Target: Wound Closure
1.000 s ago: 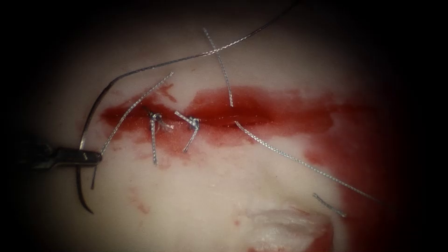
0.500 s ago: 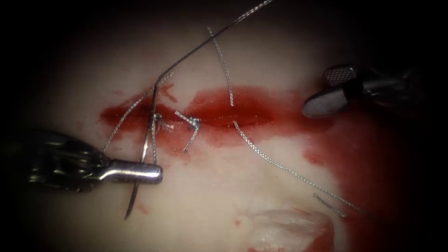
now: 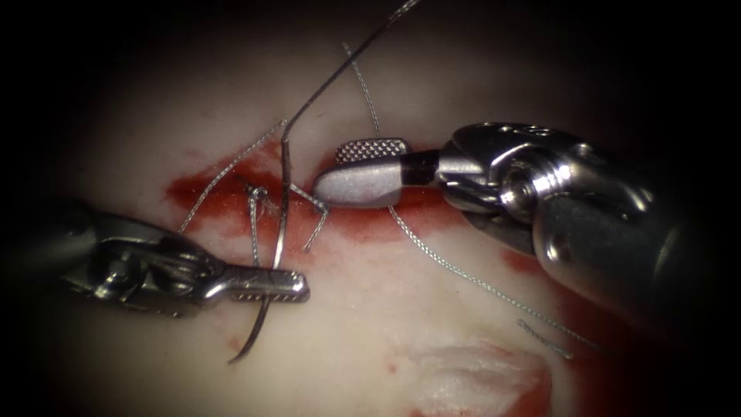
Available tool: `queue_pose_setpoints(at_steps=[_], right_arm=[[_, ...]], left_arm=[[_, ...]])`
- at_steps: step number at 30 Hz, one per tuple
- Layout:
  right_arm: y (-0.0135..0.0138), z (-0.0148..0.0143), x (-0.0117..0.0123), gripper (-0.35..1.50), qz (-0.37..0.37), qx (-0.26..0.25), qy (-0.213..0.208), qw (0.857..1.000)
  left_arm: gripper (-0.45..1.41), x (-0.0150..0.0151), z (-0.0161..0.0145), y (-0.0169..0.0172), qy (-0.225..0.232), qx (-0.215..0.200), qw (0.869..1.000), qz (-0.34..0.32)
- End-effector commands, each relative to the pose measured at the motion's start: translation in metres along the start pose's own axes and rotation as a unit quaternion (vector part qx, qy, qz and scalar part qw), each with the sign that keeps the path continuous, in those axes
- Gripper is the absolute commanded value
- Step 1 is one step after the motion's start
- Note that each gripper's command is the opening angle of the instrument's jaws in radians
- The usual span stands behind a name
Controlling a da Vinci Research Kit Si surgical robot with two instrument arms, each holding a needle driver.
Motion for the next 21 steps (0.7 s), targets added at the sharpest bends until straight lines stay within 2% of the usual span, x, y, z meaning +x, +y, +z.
queue_pose_setpoints(at_steps=[1,2,3,6,8,9,10,13,21], right_arm=[[-0.0006,0.0008,0.0014,0.29,0.0,0.001,0.002,1.0],[-0.0008,0.0009,0.0015,0.29,0.001,0.003,0.0,1.0],[-0.0013,0.0011,0.0016,0.39,0.003,0.012,-0.01,1.0],[-0.0015,0.0012,0.0014,0.39,0.003,0.02,-0.019,1.0],[-0.0018,0.0015,0.0012,0.24,0.002,0.02,-0.019,1.0],[-0.002,0.0019,0.001,0.39,0.001,0.02,-0.019,1.0],[-0.002,0.0019,0.001,0.39,0.001,0.02,-0.019,1.0],[-0.0021,0.0024,0.0009,0.69,0.001,0.019,-0.018,1.0],[-0.0017,0.0024,0.0006,0.78,-0.002,0.019,-0.02,1.0]], left_arm=[[-0.45,-0.0007,0.0008,-0.0006,0.001,0.001,1.0,0.006],[-0.45,-0.0007,0.0008,-0.0005,-0.001,0.001,1.0,0.006],[-0.45,-0.0007,0.0008,-0.0005,-0.002,0.001,1.0,0.007],[-0.45,-0.0008,0.0009,-0.0006,-0.002,0.001,1.0,0.015],[-0.45,-0.0008,0.001,-0.0008,-0.002,0.002,1.0,0.017],[-0.45,-0.0007,0.001,-0.001,-0.002,0.002,1.0,0.018],[-0.45,-0.0007,0.001,-0.001,-0.002,0.002,1.0,0.018],[-0.45,-0.0006,0.0011,-0.0013,-0.002,0.003,1.0,0.016],[-0.45,-0.0001,0.0014,-0.0016,-0.004,0.004,1.0,0.017]])
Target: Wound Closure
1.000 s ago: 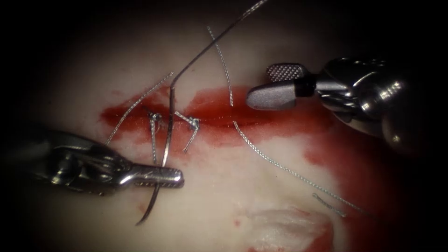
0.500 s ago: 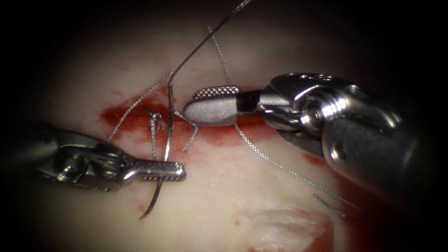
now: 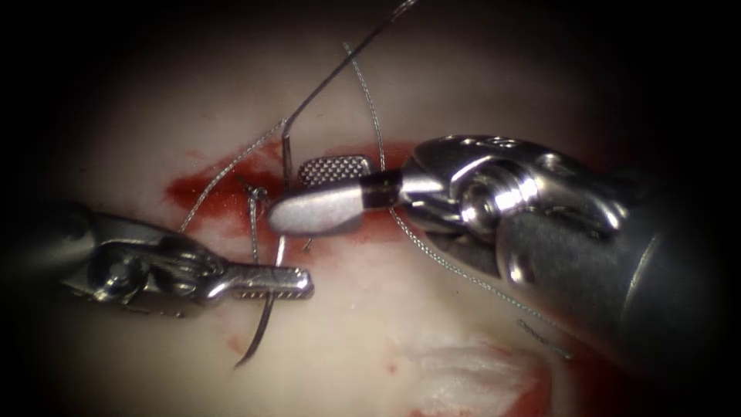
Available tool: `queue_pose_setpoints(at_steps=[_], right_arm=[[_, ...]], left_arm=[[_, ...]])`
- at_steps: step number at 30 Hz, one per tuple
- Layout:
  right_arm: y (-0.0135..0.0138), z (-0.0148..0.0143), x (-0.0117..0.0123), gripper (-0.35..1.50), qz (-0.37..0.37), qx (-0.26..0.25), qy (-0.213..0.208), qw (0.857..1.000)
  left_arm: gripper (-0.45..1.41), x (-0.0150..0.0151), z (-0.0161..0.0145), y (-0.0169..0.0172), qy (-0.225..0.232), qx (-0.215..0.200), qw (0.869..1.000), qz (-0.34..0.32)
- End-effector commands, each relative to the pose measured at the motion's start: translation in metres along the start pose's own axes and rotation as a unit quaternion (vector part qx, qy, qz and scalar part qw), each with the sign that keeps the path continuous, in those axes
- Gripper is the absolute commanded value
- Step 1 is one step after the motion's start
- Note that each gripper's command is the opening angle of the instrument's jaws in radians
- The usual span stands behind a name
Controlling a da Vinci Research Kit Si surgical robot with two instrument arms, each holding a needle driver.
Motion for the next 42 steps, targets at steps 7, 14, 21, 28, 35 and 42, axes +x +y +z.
queue_pose_setpoints(at_steps=[7,14,21,28,35,42], right_arm=[[0.001,0.0005,0.001,0.79,-0.003,0.0,0.001,1.0],[0.0015,0.0014,0.0005,0.84,-0.005,-0.002,0.005,1.0],[0.0023,0.0029,-0.0004,0.78,-0.01,-0.015,0.005,1.0],[0.0032,0.0031,-0.0002,-0.35,-0.018,-0.022,0.005,1.0],[0.0048,0.0021,0.001,-0.35,-0.062,-0.041,-0.01,0.997],[0.009,-0.0021,0.0032,-0.35,-0.187,-0.018,-0.01,0.982]], left_arm=[[-0.45,-0.0002,0.0011,-0.0012,-0.002,0.002,1.0,0.003],[-0.45,0.0003,0.0016,-0.0018,0.006,0.006,1.0,-0.002],[-0.45,0.0005,0.0019,-0.0022,0.01,0.015,1.0,-0.002],[-0.45,0.0006,0.002,-0.0023,0.009,0.019,1.0,-0.002],[0.78,0.0002,0.0023,-0.0023,0.014,0.026,0.998,0.054],[0.84,-0.0013,0.0013,-0.0036,0.026,0.031,0.991,0.127]])
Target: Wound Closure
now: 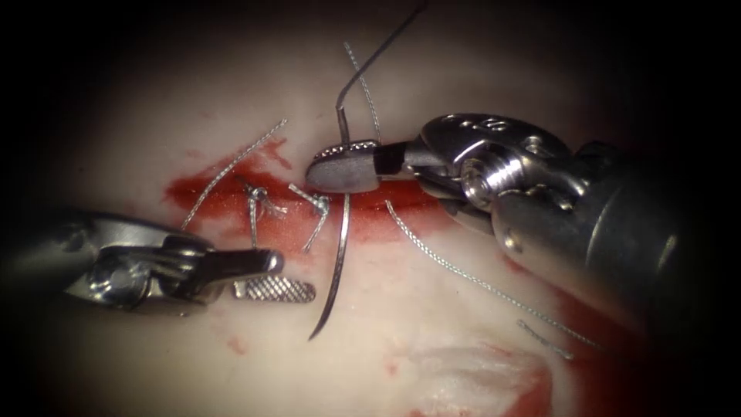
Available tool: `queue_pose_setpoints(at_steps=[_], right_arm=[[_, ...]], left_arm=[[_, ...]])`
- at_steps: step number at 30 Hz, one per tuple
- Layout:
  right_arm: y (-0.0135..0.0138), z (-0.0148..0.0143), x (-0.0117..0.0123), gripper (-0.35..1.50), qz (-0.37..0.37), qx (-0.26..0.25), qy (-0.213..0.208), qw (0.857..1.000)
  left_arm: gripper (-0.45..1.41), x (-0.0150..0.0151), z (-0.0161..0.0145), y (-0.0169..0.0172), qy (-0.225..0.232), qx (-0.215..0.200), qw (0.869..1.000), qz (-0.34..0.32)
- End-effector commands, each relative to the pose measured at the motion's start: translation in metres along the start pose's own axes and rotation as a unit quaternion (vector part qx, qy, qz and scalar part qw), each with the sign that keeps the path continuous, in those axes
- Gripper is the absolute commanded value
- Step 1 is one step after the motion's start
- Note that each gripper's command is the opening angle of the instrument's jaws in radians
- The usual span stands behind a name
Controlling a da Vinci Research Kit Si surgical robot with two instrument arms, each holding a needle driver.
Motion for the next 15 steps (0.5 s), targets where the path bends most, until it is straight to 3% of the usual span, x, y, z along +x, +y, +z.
queue_pose_setpoints(at_steps=[1,3,5,6,7,8,9,10,11,12,13,14,15], right_arm=[[0.0014,-0.0003,0.0008,-0.35,-0.008,0.002,0.006,1.0],[0.0027,-0.0016,0.0011,-0.35,-0.048,0.012,0.029,0.998],[0.0043,-0.0031,0.0016,-0.35,-0.111,0.024,0.063,0.992],[0.0049,-0.0037,0.0019,-0.35,-0.128,0.029,0.079,0.988],[0.0063,-0.0051,0.0025,-0.35,-0.159,0.04,0.124,0.979],[0.0069,-0.0056,0.0028,-0.35,-0.18,0.04,0.143,0.972],[0.0074,-0.0061,0.0031,-0.35,-0.2,0.038,0.164,0.965],[0.0074,-0.0061,0.0031,-0.35,-0.2,0.038,0.164,0.965],[0.008,-0.0068,0.0036,-0.35,-0.222,0.032,0.182,0.957],[0.0082,-0.0071,0.0039,-0.35,-0.237,0.022,0.185,0.953],[0.0083,-0.0073,0.0042,-0.35,-0.262,0.009,0.188,0.946],[0.0083,-0.0073,0.0042,-0.35,-0.262,0.009,0.188,0.946],[0.008,-0.0073,0.0044,-0.35,-0.28,-0.002,0.189,0.941]], left_arm=[[0.84,-0.0009,0.0008,-0.0006,-0.002,0.002,1.0,0.004],[0.83,-0.0016,0.0007,-0.0007,-0.012,-0.002,0.995,0.104],[0.79,-0.0021,0.0007,-0.0005,-0.017,-0.015,0.973,0.228],[0.73,-0.0022,0.0008,-0.0002,-0.01,-0.032,0.954,0.297],[0.54,-0.0023,0.0011,0.0004,0.01,-0.062,0.923,0.379],[0.49,-0.0024,0.0013,0.0006,0.022,-0.079,0.909,0.409],[0.34,-0.0024,0.0016,0.0011,0.043,-0.104,0.881,0.459],[0.34,-0.0024,0.0016,0.0011,0.043,-0.104,0.881,0.459],[-0.23,-0.0026,0.0024,0.0017,0.078,-0.15,0.853,0.494],[-0.33,-0.0028,0.0029,0.002,0.091,-0.167,0.846,0.499],[-0.45,-0.0031,0.004,0.0026,0.122,-0.192,0.823,0.521],[-0.45,-0.0031,0.004,0.0026,0.122,-0.192,0.823,0.521],[-0.45,-0.0033,0.005,0.0032,0.135,-0.21,0.809,0.532]])
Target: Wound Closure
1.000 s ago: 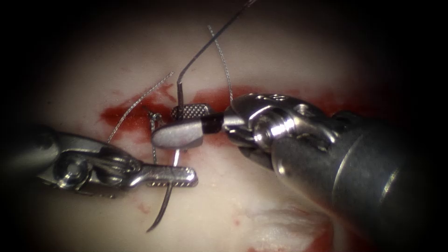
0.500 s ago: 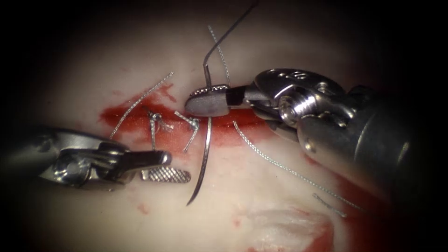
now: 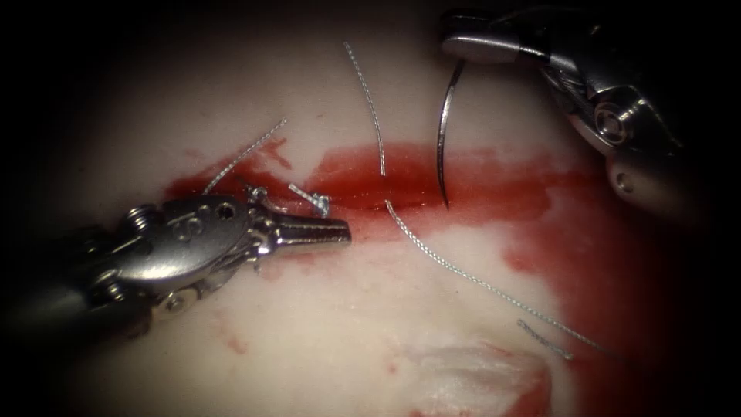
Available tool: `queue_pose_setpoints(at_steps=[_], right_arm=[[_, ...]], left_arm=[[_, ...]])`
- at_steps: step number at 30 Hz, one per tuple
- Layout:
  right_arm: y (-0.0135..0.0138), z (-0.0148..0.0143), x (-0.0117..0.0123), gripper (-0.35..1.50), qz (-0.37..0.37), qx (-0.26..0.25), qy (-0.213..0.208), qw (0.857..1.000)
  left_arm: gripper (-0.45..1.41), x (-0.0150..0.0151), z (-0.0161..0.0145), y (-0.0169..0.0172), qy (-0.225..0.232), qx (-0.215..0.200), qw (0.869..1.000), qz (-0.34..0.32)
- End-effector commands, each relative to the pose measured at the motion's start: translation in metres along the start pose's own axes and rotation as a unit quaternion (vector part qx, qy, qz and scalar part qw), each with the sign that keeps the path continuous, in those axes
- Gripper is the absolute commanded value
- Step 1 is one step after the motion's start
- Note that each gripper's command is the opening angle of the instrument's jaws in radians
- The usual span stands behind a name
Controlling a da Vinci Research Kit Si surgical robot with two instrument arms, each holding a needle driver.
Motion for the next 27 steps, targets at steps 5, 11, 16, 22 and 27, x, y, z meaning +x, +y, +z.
queue_pose_setpoints(at_steps=[5,11,16,22,27], right_arm=[[0.0005,0.0009,0.0006,-0.35,-0.006,-0.024,0.0,1.0],[0.0004,0.0007,0.0012,-0.35,-0.003,-0.037,-0.001,0.999],[0.0003,0.0007,0.0014,-0.35,0.01,-0.038,-0.001,0.999],[0.0,0.0007,0.0009,-0.35,0.028,-0.038,0.0,0.999],[-0.0003,0.0008,0.0009,-0.35,0.036,-0.035,0.001,0.999]], left_arm=[[-0.45,-0.0015,0.0039,0.0017,0.048,-0.017,0.996,0.075],[-0.45,-0.0001,0.0061,0.0066,0.147,-0.062,0.986,0.042],[-0.45,0.0007,0.0043,0.007,0.166,-0.043,0.984,-0.053],[-0.45,-0.0041,0.0032,0.0064,0.021,0.038,0.996,-0.082],[-0.45,-0.0059,0.0024,0.0054,0.014,0.044,0.995,-0.086]])
